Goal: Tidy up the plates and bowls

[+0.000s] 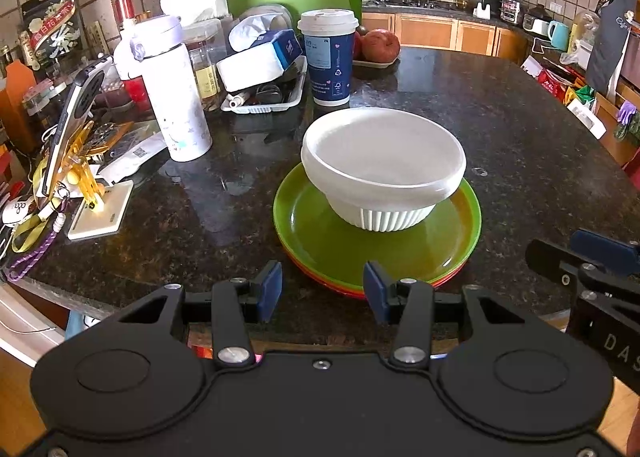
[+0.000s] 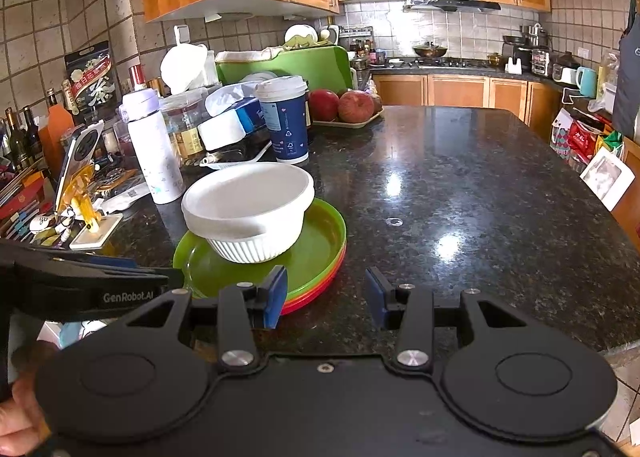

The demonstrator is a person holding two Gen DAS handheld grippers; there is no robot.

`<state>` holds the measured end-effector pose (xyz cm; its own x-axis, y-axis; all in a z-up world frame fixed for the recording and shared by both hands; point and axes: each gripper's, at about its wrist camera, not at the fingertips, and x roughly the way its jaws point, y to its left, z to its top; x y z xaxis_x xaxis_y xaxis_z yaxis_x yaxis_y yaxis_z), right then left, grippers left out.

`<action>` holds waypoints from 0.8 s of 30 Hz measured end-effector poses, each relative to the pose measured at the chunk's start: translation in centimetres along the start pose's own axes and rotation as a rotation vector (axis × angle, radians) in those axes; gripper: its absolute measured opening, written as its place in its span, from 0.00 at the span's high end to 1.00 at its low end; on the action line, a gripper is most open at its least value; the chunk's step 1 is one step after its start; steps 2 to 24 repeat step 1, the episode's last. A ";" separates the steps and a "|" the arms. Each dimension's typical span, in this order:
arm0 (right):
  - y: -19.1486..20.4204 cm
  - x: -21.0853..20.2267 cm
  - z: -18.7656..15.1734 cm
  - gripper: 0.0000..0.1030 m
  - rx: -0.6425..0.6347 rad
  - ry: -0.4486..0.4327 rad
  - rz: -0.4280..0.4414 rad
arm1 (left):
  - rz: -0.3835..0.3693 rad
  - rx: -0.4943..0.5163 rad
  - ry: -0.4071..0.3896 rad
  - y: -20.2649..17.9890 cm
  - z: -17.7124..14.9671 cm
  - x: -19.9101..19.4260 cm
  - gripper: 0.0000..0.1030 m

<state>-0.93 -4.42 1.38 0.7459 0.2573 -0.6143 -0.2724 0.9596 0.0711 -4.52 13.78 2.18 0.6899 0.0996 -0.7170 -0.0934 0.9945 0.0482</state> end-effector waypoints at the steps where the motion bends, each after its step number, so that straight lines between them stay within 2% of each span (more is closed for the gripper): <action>1: 0.0 0.1 0.0 0.56 0.000 0.001 0.001 | 0.000 -0.001 0.000 0.0 0.0 0.0 0.48; 24: 0.0 0.1 0.0 0.56 0.000 0.001 0.001 | 0.000 -0.001 0.000 0.0 0.0 0.0 0.48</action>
